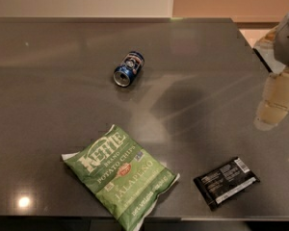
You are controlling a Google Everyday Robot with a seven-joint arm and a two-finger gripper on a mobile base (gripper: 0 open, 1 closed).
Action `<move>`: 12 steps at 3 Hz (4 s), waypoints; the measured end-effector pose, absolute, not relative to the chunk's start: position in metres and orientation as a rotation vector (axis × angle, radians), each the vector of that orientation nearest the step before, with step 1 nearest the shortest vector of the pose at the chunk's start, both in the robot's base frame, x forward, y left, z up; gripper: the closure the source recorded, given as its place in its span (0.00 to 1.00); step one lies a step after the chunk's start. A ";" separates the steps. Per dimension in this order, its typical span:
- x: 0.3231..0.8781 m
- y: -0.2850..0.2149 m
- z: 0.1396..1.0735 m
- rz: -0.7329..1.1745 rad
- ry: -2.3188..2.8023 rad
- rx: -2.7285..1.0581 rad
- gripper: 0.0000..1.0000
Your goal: Pick pepsi can
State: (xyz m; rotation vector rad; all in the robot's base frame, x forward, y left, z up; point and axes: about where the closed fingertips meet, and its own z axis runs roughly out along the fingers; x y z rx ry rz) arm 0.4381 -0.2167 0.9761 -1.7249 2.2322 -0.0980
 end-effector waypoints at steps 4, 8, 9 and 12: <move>0.503 -0.164 0.973 0.042 1.898 -2.020 0.00; 0.591 -0.075 0.951 0.020 1.417 -2.398 0.00; 0.611 -0.050 0.940 0.002 1.300 -2.499 0.00; 0.651 -0.012 0.903 -0.061 0.951 -2.693 0.00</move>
Offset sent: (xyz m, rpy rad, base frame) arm 0.0224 0.0236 0.0049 0.0690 0.0481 0.1827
